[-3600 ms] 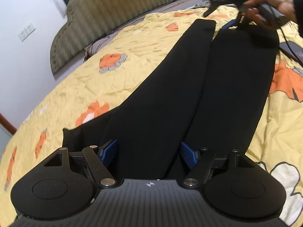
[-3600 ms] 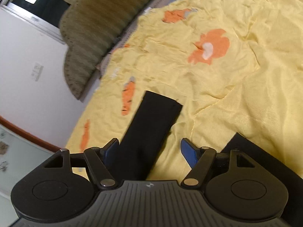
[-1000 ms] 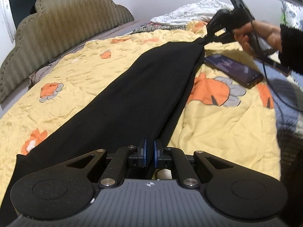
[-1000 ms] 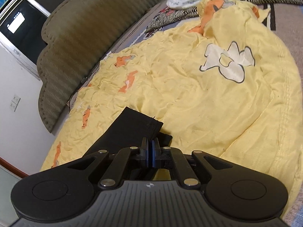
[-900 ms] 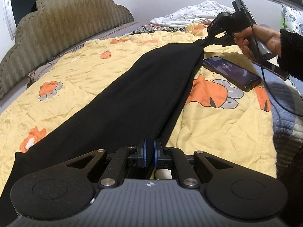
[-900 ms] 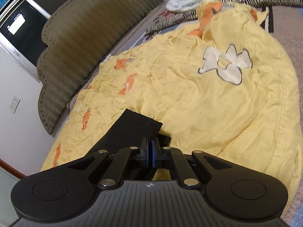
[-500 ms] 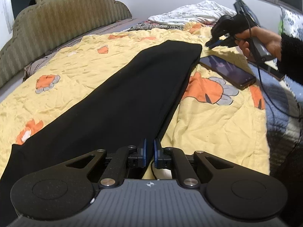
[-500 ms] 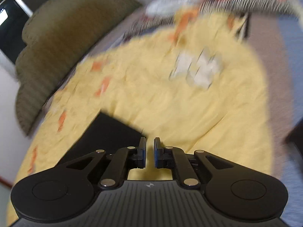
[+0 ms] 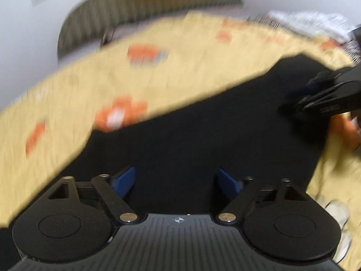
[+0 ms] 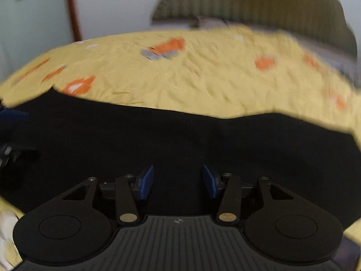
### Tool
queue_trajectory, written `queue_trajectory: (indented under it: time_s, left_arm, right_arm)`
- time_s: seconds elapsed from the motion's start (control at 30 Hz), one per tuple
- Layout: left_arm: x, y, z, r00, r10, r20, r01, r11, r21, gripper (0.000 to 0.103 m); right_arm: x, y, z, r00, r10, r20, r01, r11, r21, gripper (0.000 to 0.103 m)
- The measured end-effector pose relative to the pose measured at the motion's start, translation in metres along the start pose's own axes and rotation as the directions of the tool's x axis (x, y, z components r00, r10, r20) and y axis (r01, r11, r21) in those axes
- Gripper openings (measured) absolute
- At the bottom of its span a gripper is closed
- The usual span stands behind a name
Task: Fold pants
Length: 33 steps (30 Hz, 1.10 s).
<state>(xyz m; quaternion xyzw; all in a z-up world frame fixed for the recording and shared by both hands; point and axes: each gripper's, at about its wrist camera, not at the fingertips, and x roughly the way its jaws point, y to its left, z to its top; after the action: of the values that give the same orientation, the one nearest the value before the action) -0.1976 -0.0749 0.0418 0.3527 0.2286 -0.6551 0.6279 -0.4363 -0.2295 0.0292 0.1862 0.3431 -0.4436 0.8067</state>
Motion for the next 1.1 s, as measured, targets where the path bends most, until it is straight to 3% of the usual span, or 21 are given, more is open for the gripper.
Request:
queue_trajectory:
  time_s: [0.03, 0.1, 0.2, 0.23, 0.3, 0.43, 0.53, 0.63, 0.7, 0.77, 0.83, 0.93, 1.03, 1.1]
  left_arm:
    - [-0.002, 0.004, -0.004, 1.0, -0.01, 0.003, 0.01, 1.0, -0.015, 0.08]
    - [-0.013, 0.008, -0.006, 0.999, -0.028, 0.041, 0.029, 0.999, -0.036, 0.082]
    - [-0.016, 0.015, -0.005, 0.999, -0.002, 0.039, 0.005, 0.998, -0.066, 0.09]
    - [-0.011, 0.015, -0.005, 1.0, -0.002, 0.005, 0.002, 0.998, -0.061, 0.087]
    - [-0.013, 0.017, -0.012, 0.999, 0.029, -0.031, -0.031, 0.997, -0.071, 0.087]
    - [-0.054, 0.044, -0.035, 0.993, 0.116, -0.004, -0.115, 0.972, -0.204, 0.09]
    - [-0.067, 0.074, -0.06, 0.977, 0.193, -0.09, -0.211, 0.934, -0.289, 0.092]
    - [-0.073, 0.085, -0.08, 0.969, 0.215, -0.118, -0.241, 0.929, -0.282, 0.094]
    - [-0.082, 0.082, -0.083, 0.965, 0.233, -0.117, -0.256, 0.931, -0.26, 0.093]
    - [-0.093, 0.081, -0.083, 0.956, 0.276, -0.099, -0.292, 0.925, -0.243, 0.092]
    - [-0.106, 0.087, -0.087, 0.937, 0.338, -0.088, -0.35, 0.901, -0.257, 0.092]
    - [-0.123, 0.106, -0.096, 0.889, 0.444, -0.115, -0.455, 0.822, -0.342, 0.092]
    - [-0.144, 0.132, -0.111, 0.845, 0.51, -0.16, -0.522, 0.725, -0.449, 0.092]
    - [-0.159, 0.147, -0.119, 0.821, 0.538, -0.189, -0.554, 0.673, -0.49, 0.092]
  right_arm:
    - [-0.005, 0.003, -0.001, 0.999, -0.032, -0.004, 0.032, 0.999, -0.016, 0.058]
    - [-0.017, 0.01, 0.003, 0.996, -0.089, 0.025, 0.089, 0.996, -0.025, 0.058]
    - [-0.023, 0.028, 0.016, 0.999, 0.013, 0.053, -0.009, 0.998, -0.068, 0.061]
    - [-0.018, 0.037, 0.018, 0.997, 0.061, 0.037, -0.057, 0.993, -0.104, 0.068]
    - [0.0, 0.057, 0.014, 0.996, 0.079, -0.031, -0.083, 0.975, -0.204, 0.07]
    - [-0.011, 0.077, 0.014, 0.999, 0.001, 0.054, 0.015, 0.957, -0.288, 0.071]
    - [-0.02, 0.098, 0.021, 0.991, 0.105, 0.084, -0.074, 0.949, -0.306, 0.071]
    - [-0.013, 0.123, 0.023, 0.966, 0.256, 0.035, -0.233, 0.922, -0.309, 0.071]
    - [-0.004, 0.139, 0.018, 0.963, 0.269, -0.008, -0.255, 0.902, -0.349, 0.071]
    - [-0.002, 0.149, 0.012, 0.977, 0.215, 0.004, -0.196, 0.897, -0.396, 0.071]
    - [-0.011, 0.153, 0.017, 0.97, 0.241, 0.029, -0.212, 0.903, -0.374, 0.071]
    - [-0.02, 0.172, 0.027, 0.934, 0.354, 0.051, -0.313, 0.877, -0.365, 0.072]
    - [-0.021, 0.206, 0.035, 0.894, 0.447, 0.026, -0.393, 0.811, -0.434, 0.071]
    - [-0.023, 0.233, 0.036, 0.853, 0.522, 0.004, -0.452, 0.743, -0.493, 0.071]
